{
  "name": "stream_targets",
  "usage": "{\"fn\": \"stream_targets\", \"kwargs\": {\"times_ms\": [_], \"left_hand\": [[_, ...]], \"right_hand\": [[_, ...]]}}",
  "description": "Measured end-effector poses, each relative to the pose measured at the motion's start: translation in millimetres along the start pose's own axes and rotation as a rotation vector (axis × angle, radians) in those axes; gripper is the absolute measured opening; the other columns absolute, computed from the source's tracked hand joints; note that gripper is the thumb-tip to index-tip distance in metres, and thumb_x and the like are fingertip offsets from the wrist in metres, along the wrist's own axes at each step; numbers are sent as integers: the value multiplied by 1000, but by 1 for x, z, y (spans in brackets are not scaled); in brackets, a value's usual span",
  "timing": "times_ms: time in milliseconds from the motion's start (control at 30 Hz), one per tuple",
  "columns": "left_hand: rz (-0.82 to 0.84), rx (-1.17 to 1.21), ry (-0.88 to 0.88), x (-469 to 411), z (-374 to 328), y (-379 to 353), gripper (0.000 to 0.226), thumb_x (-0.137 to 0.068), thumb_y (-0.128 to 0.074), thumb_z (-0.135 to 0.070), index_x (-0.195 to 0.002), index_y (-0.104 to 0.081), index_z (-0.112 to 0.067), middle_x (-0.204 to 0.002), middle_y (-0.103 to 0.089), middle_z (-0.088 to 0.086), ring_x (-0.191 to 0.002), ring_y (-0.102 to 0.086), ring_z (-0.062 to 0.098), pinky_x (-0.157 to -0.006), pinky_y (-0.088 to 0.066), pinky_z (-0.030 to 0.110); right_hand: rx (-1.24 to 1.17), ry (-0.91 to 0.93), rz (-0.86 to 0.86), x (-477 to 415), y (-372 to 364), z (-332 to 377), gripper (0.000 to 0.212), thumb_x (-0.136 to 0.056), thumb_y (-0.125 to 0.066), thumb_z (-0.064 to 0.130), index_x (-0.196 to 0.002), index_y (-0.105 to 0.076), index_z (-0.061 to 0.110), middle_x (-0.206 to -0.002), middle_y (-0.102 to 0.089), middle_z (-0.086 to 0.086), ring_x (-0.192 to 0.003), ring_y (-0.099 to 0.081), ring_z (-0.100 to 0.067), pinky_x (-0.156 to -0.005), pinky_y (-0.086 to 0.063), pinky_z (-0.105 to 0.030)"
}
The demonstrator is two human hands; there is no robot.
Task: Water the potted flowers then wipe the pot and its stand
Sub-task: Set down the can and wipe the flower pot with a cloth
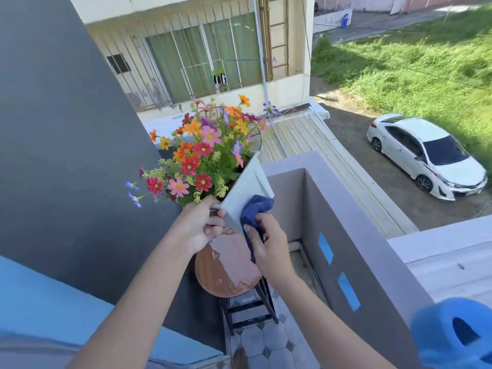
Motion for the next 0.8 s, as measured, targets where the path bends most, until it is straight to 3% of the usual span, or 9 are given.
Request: {"fn": "stream_targets", "kwargs": {"times_ms": [100, 200, 300, 467, 633, 800], "left_hand": [[-2, 23, -17, 3, 1, 2, 26, -102, -38, -10, -77, -40, -11, -60, -46, 6, -33, -27, 5, -32, -15, 15], [-20, 20, -54, 6, 2, 1, 27, -103, -38, -12, -77, -43, -10, -63, -46, 6, -33, -29, 5, -32, -16, 15], [-31, -16, -95, 9, 8, -4, 28, -102, -38, -10, -74, -44, -10, -63, -45, 5, -34, -28, 5, -32, -16, 16], [7, -59, -94, 20, 10, -7, 23, -99, -44, -7, -76, -45, -10, -54, -51, 3, -39, -28, 8, -32, -19, 19], [92, -125, -78, 35, 0, -15, 23, -98, -43, -6, -75, -45, -10, -54, -51, 2, -39, -28, 8, -35, -17, 20], [94, -162, -90, 34, -12, -25, 17, -100, -45, -8, -83, -47, -7, -54, -49, 3, -36, -27, 8, -34, -16, 19]], "right_hand": [[-21, -95, -25, 8, 0, -15, 18, -94, -60, 16, -82, -48, 22, -73, -47, 6, -67, -43, -6, -64, -35, -24], [-22, -25, -17, 5, -3, 6, 29, -96, -62, 10, -84, -47, 32, -76, -46, 14, -68, -45, -1, -65, -33, -13], [-29, 43, -11, -9, -6, 32, 20, -98, -61, 12, -89, -50, 26, -78, -49, 9, -70, -45, 0, -65, -33, -13], [-141, 40, -148, -44, 20, 49, 11, -100, -60, 16, -92, -59, 8, -78, -56, -8, -70, -50, -14, -62, -36, -30], [-58, 53, -292, -81, 56, 50, 9, -101, -60, 17, -95, -54, 20, -75, -47, 15, -68, -47, 2, -64, -32, -15], [-47, -44, -303, -65, 58, 4, 16, -102, -57, 22, -93, -51, 35, -85, -49, 4, -80, -47, -18, -70, -35, -30]]}}
Point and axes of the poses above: each hand's wrist, its own x-axis away from the middle knuckle, its own y-axis out of the back of the hand, z = x × y, the point moved 6 cm from there along -x, towards the middle knuckle
